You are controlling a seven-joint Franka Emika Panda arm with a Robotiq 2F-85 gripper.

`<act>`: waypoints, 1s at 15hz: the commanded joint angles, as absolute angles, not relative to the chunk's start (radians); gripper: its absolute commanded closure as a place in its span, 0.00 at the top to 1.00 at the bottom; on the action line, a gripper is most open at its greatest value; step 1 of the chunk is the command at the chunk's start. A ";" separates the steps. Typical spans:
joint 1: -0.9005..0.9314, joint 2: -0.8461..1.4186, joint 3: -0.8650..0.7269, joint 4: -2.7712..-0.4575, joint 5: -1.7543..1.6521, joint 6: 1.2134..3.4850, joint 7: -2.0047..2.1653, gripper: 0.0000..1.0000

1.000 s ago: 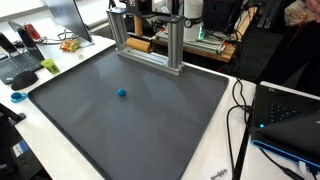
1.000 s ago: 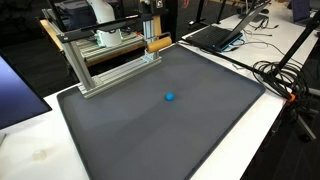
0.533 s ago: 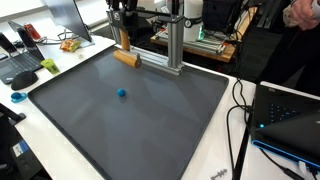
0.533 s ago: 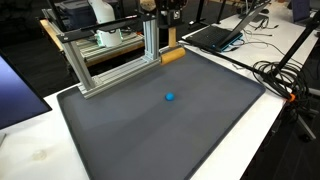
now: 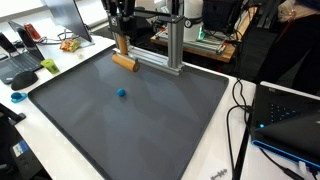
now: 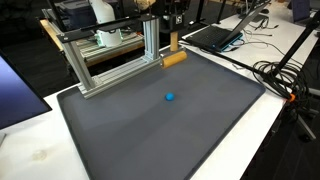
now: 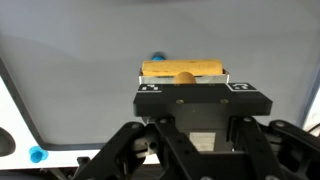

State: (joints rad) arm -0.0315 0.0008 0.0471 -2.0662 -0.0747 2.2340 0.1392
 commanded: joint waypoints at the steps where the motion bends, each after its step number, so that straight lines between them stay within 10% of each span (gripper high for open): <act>1: -0.026 0.074 0.021 -2.032 -0.073 2.258 0.158 0.22; 15: -0.019 0.289 -0.025 -1.943 -0.059 2.383 0.172 0.22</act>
